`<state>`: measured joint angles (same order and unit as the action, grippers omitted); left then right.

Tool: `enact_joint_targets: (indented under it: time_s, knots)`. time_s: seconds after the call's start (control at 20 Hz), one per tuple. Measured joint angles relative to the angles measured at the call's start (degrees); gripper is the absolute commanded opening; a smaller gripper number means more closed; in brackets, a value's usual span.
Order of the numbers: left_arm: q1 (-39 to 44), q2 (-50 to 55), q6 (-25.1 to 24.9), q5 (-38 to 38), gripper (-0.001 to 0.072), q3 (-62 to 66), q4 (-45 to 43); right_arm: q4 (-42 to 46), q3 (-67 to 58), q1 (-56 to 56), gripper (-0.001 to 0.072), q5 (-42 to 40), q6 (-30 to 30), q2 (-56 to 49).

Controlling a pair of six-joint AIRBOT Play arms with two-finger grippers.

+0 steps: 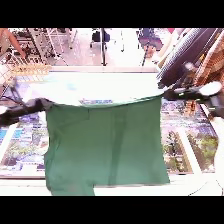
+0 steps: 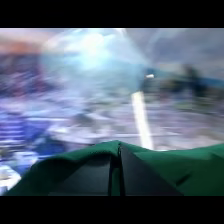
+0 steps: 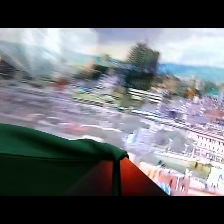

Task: Fold the clothes and pants, and hang the long-sleeved shirts on hangers.

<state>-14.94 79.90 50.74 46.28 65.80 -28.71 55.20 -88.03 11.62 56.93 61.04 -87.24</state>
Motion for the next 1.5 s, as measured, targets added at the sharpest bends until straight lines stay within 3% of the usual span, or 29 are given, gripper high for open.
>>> enact_joint_targets:
  time_s: [0.1,0.25,0.45,0.6,0.65,0.7,0.75,0.8,0.9,1.0,1.15,1.25,1.5]
  knots:
    - [1.20,7.10,-0.63,-3.69,0.0011,1.38,-0.92,0.83,0.74,-1.49,0.0016,-6.86,0.48,-6.23]
    - [0.74,13.46,-0.83,-1.09,0.0010,5.29,-1.81,1.88,1.11,-2.43,0.0016,-10.25,0.98,-10.75]
    - [-2.80,16.04,0.98,11.98,0.0009,7.58,-4.00,7.02,1.31,-2.62,0.0016,-2.99,1.07,-12.57]
    - [-4.72,16.61,4.72,23.02,0.0014,8.07,-10.88,11.08,1.40,-2.64,0.0016,4.70,1.09,-13.07]
    - [-4.96,16.74,5.81,25.38,0.0116,8.13,-13.75,11.69,1.46,-2.69,0.0024,6.84,1.11,-13.31]
    - [-5.03,16.87,6.64,26.88,0.0353,8.20,-15.96,11.98,1.49,-2.69,0.0191,8.81,1.14,-13.60]
    - [-5.05,16.96,7.39,28.33,0.0493,8.22,-17.94,12.90,1.51,-2.69,0.0480,10.47,1.53,-13.92]
    - [-5.07,17.03,8.48,29.57,0.0489,8.24,-19.12,13.38,1.55,-2.56,0.0520,12.26,2.19,-14.19]
    - [-5.27,17.07,11.67,33.22,0.0336,8.26,-21.64,14.14,1.97,-1.60,0.0505,16.90,3.65,-14.43]
    - [-5.49,15.91,15.02,36.57,0.0338,6.86,-25.57,13.99,4.61,1.07,0.0505,21.59,4.72,-13.70]
    - [-5.62,9.29,18.25,36.96,0.0377,-2.29,-30.14,10.49,15.19,7.63,0.0523,25.24,3.61,-9.14]
    - [-5.55,2.69,19.23,34.86,0.0561,-11.76,-31.58,8.68,23.98,12.85,0.0523,25.27,1.36,-5.27]
    - [-5.46,-10.78,19.82,30.10,0.0574,-30.82,-33.66,4.50,37.18,21.86,0.0513,26.27,-4.46,-0.85]
